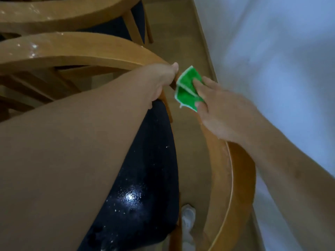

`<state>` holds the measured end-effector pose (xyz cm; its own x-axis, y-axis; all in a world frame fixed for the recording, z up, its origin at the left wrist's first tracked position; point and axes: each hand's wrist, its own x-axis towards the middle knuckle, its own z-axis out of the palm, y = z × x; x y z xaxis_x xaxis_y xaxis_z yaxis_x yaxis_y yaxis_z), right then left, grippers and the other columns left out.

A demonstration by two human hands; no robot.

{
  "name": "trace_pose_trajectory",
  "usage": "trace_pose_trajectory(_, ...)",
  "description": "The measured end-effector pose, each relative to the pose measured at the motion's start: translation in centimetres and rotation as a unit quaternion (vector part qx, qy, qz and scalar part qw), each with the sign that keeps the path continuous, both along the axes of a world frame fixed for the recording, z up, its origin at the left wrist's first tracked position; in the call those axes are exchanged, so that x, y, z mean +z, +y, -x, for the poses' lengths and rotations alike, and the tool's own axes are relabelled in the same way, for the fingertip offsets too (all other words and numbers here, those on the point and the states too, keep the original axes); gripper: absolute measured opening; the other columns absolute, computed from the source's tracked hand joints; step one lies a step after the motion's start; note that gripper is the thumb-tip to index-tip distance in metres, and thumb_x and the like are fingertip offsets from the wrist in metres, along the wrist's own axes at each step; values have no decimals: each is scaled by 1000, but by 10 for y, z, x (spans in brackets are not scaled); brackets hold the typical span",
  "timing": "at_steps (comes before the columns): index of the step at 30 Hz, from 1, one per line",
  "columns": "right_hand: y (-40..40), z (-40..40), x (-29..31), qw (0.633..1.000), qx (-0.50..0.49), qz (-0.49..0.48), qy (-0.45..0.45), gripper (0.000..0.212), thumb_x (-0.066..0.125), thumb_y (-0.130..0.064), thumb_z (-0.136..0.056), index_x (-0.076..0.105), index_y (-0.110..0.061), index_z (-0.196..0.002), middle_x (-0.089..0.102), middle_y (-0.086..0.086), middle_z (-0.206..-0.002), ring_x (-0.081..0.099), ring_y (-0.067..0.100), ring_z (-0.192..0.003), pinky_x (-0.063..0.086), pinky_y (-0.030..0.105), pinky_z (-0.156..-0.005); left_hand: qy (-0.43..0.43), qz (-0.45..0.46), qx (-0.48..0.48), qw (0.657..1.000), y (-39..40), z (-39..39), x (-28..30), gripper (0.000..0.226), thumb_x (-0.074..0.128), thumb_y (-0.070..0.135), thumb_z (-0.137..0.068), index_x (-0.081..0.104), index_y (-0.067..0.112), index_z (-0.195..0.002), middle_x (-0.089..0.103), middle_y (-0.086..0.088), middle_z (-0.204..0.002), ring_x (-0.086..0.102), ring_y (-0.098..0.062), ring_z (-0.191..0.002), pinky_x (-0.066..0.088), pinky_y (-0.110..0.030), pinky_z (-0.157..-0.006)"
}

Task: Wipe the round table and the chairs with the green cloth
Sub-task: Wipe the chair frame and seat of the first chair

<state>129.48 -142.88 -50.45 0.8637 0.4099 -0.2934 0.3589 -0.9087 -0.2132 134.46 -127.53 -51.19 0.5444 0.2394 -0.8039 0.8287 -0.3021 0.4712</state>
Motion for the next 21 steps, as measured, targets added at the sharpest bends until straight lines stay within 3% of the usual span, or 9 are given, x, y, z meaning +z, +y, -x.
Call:
trace_pose_trajectory(2, -15, 43, 12, 996, 35, 63, -46, 69, 52, -27, -94, 18, -24, -153, 13, 0, -162, 26, 28, -143, 43, 46, -102, -32, 25, 11, 999, 2, -4, -5, 75, 41, 55, -95, 18, 10, -150, 28, -16, -152, 31, -35, -136, 28, -56, -105)
trace_pose_trajectory(3, -23, 66, 18, 995, 53, 66, -59, 70, 59, -21, -87, 30, -20, -151, 18, 2, -161, 22, 31, -145, 44, 51, -101, -45, 28, 16, 998, 4, -4, -9, 74, 42, 53, -95, 18, 9, -150, 28, -15, -152, 31, -33, -137, 27, -52, -107)
trace_pose_trajectory(6, -42, 121, 21, 986, 127, 77, -73, 45, 54, -15, -79, 68, -8, -121, 52, 7, -142, 34, 34, -138, 40, 59, -98, -63, 64, 34, 995, 6, -3, -15, 75, 46, 51, -95, 18, 8, -150, 28, -11, -153, 29, -28, -138, 24, -47, -110)
trace_pose_trajectory(9, -43, 128, 19, 968, 180, 171, -34, 44, 39, -20, -80, 77, -5, -96, 68, 10, -119, 47, 31, -130, 18, 60, -108, -65, 88, 63, 992, 8, -1, -17, 77, 53, 52, -91, 22, 11, -149, 32, -9, -151, 32, -29, -137, 25, -49, -108)
trace_pose_trajectory(11, -25, 108, 25, 949, 210, 235, 0, 46, 36, -25, -78, 78, -8, -89, 69, 15, -117, 49, 35, -129, -4, 63, -111, -78, 87, 90, 989, 9, -2, -21, 75, 57, 50, -89, 28, 12, -146, 39, -8, -146, 37, -30, -132, 29, -50, -105)
trace_pose_trajectory(13, 3, 76, 28, 922, 235, 309, 2, 36, 48, -36, -84, 71, -19, -106, 54, 12, -139, 24, 34, -145, -30, 65, -99, -90, 91, 104, 986, 10, -2, -23, 71, 60, 47, -88, 33, 13, -143, 44, -7, -141, 42, -29, -127, 32, -49, -102)
trace_pose_trajectory(16, 18, 39, 18, 894, 267, 355, -57, 48, 58, -46, -85, 54, -31, -131, 19, 5, -160, -15, 31, -147, -38, 64, -84, -103, 92, 111, 984, 9, -2, -23, 69, 59, 48, -89, 33, 14, -143, 44, -6, -140, 42, -28, -126, 32, -48, -102)
trace_pose_trajectory(18, 19, 43, 16, 868, 292, 399, -38, 54, 56, -46, -88, 48, -26, -138, 6, 12, -161, -22, 36, -144, -38, 65, -81, -110, 87, 107, 984, 9, -1, -23, 70, 58, 48, -89, 31, 14, -144, 43, -7, -141, 41, -29, -128, 31, -49, -104)
trace_pose_trajectory(21, 8, 83, 6, 814, 369, 445, 52, 59, 60, -36, -90, 41, -12, -140, 1, 24, -156, -14, 43, -144, -36, 66, -78, -111, 97, 102, 984, 8, 0, -22, 71, 57, 46, -90, 28, 13, -146, 40, -7, -144, 38, -29, -131, 29, -49, -106)
